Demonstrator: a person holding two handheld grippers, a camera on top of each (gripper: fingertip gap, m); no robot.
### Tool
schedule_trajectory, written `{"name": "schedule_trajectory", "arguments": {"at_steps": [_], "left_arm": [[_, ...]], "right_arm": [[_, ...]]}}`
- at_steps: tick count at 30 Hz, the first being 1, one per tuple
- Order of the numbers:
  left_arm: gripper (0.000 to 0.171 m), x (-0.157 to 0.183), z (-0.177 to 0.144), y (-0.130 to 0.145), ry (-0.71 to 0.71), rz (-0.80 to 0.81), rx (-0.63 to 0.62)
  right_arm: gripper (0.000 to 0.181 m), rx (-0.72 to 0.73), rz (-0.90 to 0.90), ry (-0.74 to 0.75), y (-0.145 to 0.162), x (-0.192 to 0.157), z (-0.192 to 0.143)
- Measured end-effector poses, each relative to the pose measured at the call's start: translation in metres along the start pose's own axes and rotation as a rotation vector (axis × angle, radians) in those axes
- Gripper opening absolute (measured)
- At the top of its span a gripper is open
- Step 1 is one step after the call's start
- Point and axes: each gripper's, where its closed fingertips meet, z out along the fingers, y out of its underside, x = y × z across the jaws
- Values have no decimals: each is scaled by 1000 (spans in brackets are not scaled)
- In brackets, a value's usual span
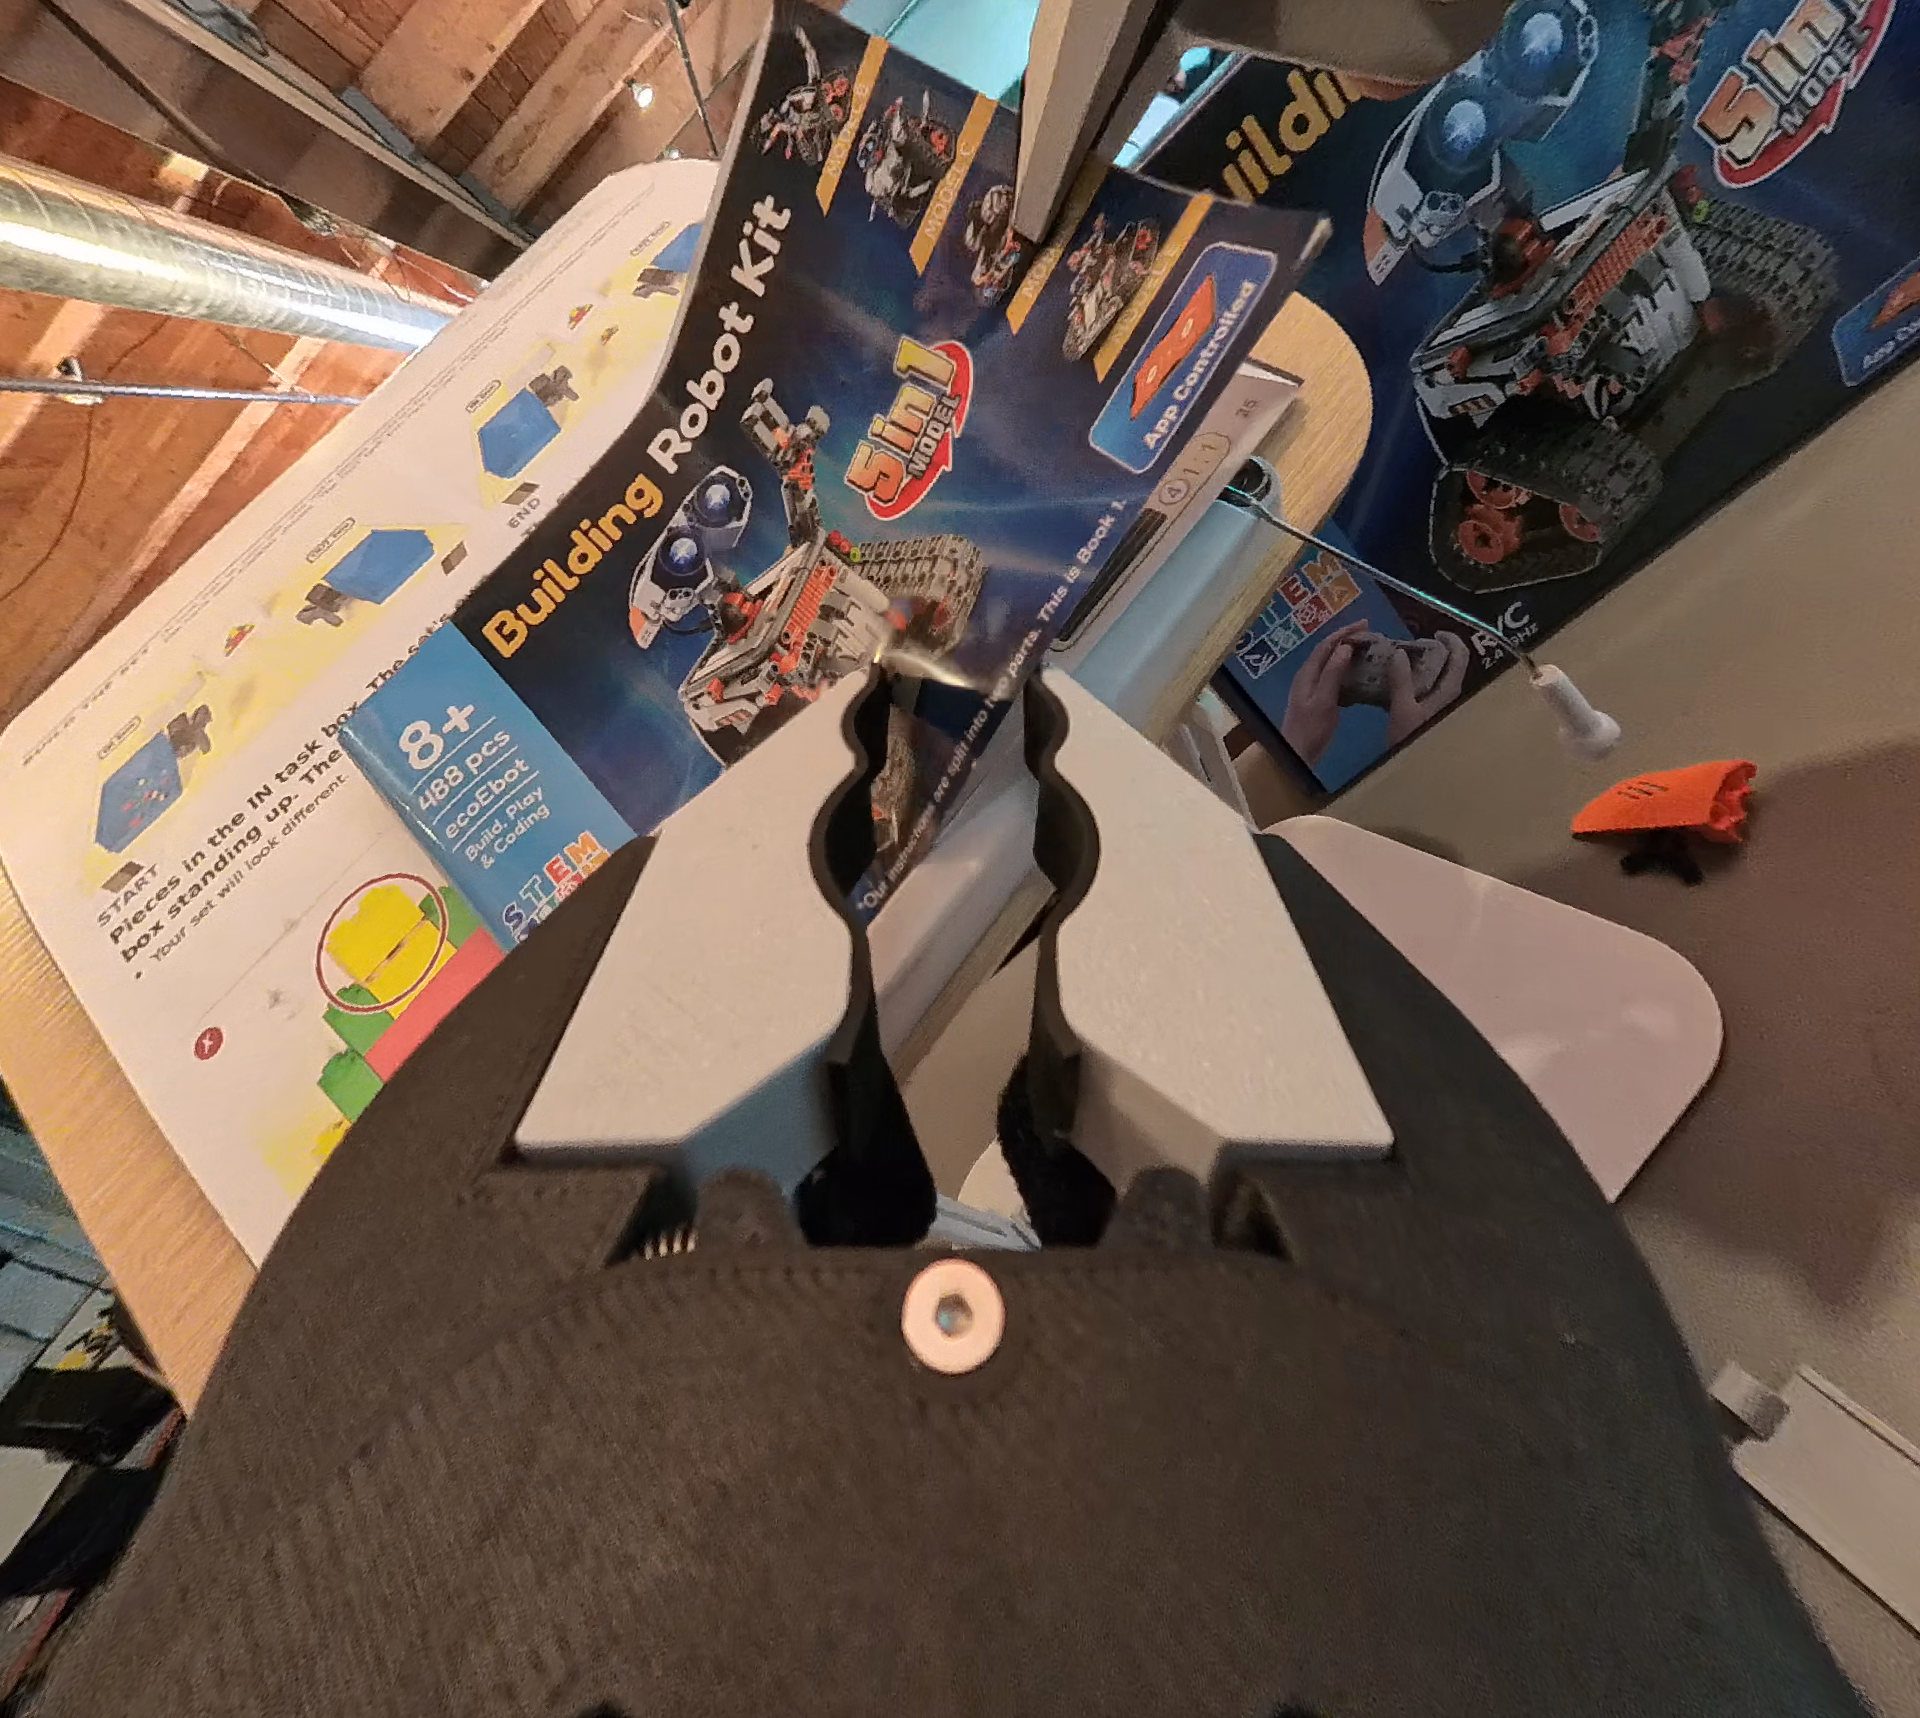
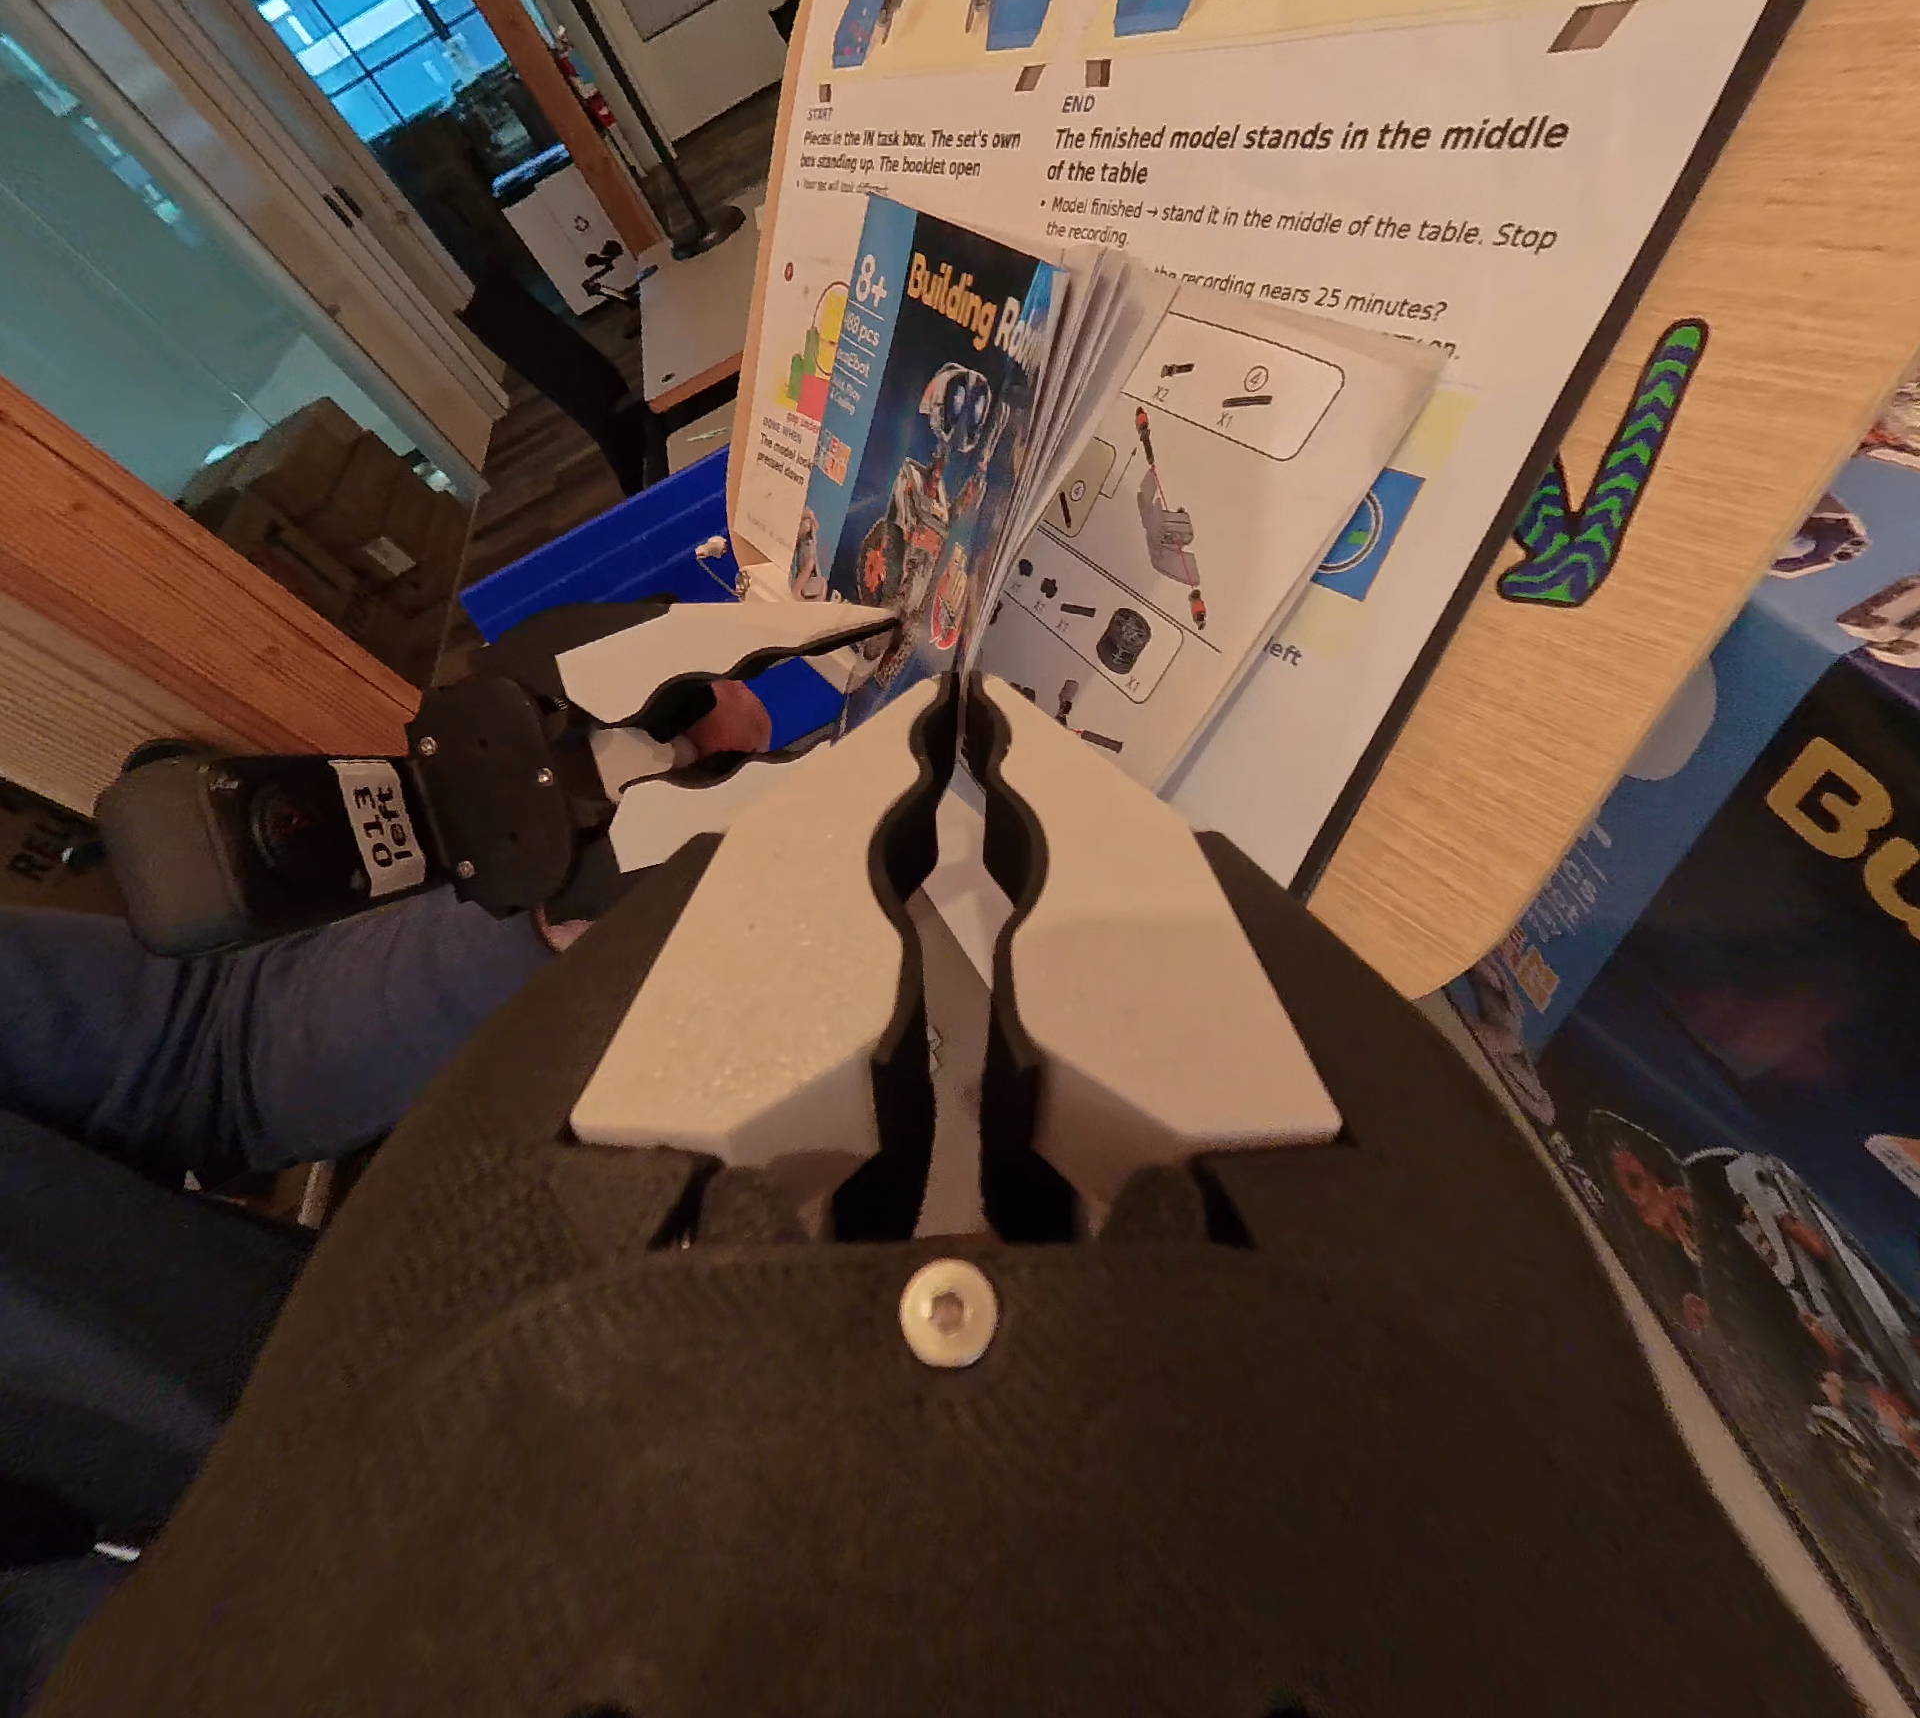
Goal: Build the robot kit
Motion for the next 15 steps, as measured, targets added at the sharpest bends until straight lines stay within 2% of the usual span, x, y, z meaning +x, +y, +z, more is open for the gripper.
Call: {"name": "schedule_trajectory", "arguments": {"at_steps": [4,15], "left_arm": [[23,16,-13,-14,90,1,102],[20,23,-16,-19,120,9,114]], "right_arm": [[0,-8,-14,17,2,4,0],[0,-8,-25,13,0,3,0]]}}
